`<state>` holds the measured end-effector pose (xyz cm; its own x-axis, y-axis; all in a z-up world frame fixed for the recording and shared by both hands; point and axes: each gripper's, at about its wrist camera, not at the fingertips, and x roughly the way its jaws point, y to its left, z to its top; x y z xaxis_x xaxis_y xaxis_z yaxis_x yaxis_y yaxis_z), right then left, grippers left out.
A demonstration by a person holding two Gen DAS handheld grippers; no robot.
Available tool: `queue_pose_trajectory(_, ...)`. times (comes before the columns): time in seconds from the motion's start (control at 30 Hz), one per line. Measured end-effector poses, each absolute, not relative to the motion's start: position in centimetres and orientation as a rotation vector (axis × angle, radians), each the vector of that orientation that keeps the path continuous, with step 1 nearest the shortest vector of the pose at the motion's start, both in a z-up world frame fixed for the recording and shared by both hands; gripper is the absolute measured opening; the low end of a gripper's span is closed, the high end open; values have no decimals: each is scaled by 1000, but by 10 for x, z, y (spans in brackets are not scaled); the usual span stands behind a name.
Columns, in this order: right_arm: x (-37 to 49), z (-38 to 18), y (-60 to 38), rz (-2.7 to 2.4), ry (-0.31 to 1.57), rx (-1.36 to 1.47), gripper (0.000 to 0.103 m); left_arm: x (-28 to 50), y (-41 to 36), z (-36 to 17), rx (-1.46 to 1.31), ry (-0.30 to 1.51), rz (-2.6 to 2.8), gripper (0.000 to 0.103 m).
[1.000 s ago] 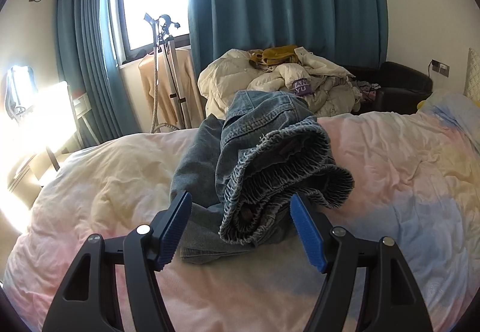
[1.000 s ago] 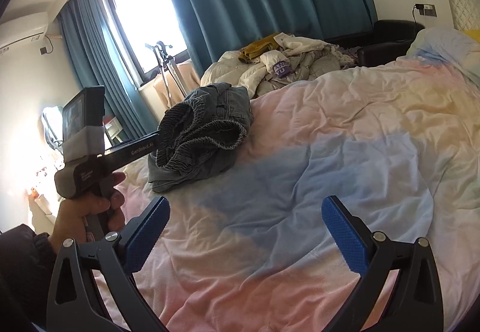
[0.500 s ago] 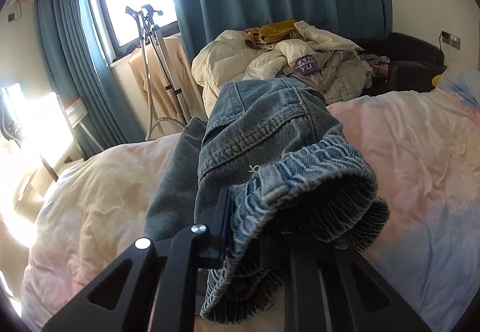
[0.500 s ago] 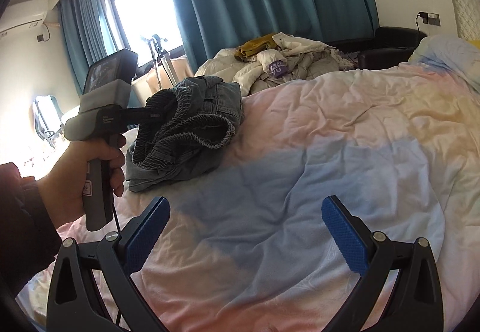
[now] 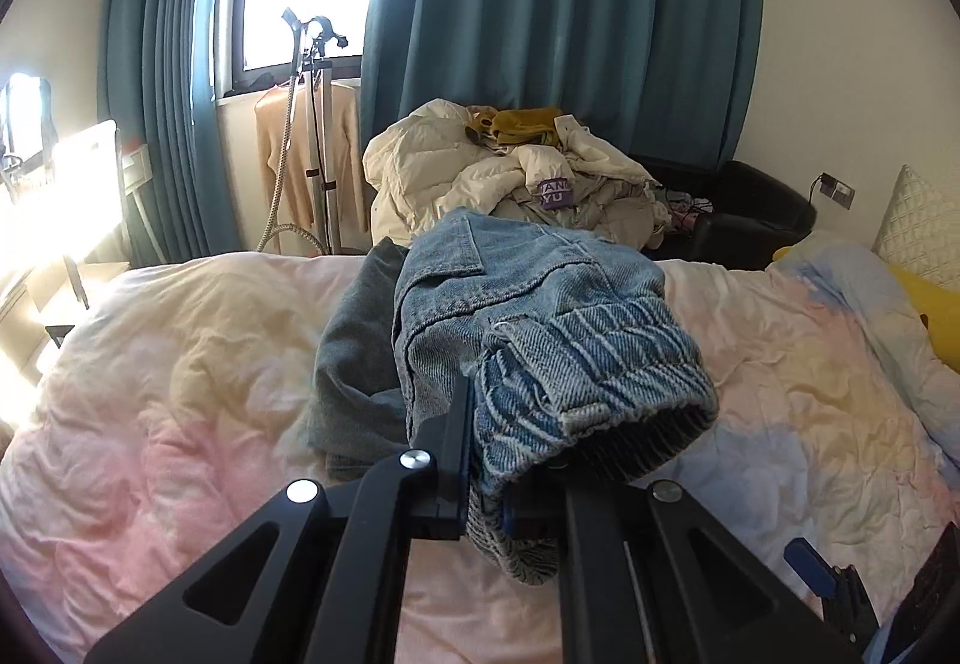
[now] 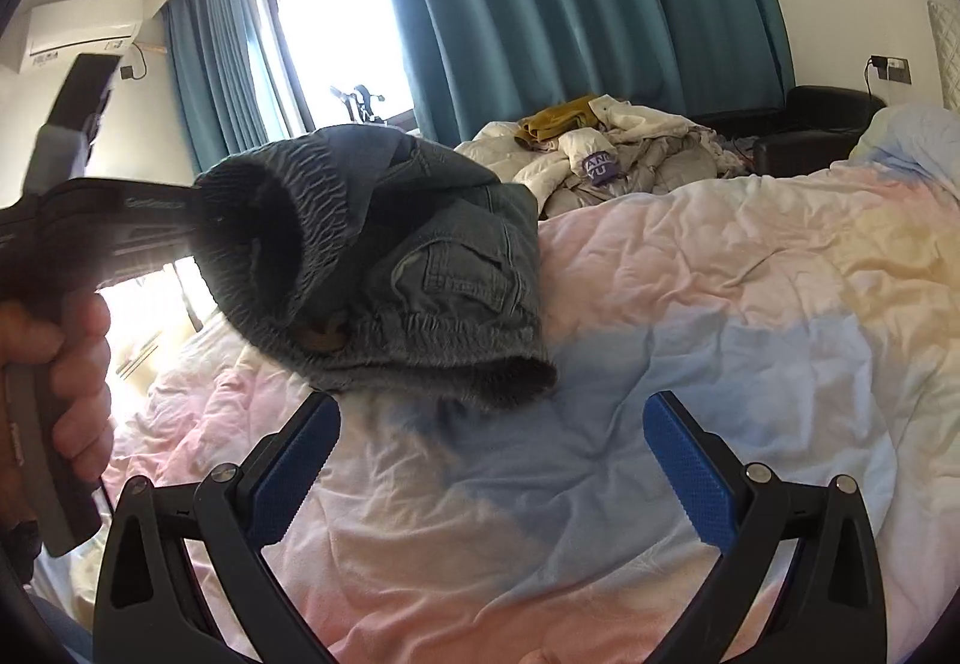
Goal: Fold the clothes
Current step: 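Move the left gripper to the jeans cuff and close on it, then grasp the other jeans cuff with the right gripper while the left gripper holds its cuff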
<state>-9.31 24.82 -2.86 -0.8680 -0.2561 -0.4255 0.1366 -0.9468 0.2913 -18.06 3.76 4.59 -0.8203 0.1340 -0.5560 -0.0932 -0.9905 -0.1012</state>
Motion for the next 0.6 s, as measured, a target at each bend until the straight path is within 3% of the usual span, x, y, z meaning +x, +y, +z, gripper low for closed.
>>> queue_pose_trajectory(0.3, -75, -36, 235, -2752, -308, 801, 102, -94, -13, 19, -988, -268, 2881, 7)
queue_pose_trajectory(0.47, -64, -35, 231, -2656, -334, 854, 100, -82, -35, -23, -1086, -190, 2913, 7)
queue_pose_trajectory(0.6, -65, -34, 233, -2665, -331, 895, 100, -88, -56, -41, -1192, -298, 2898, 7)
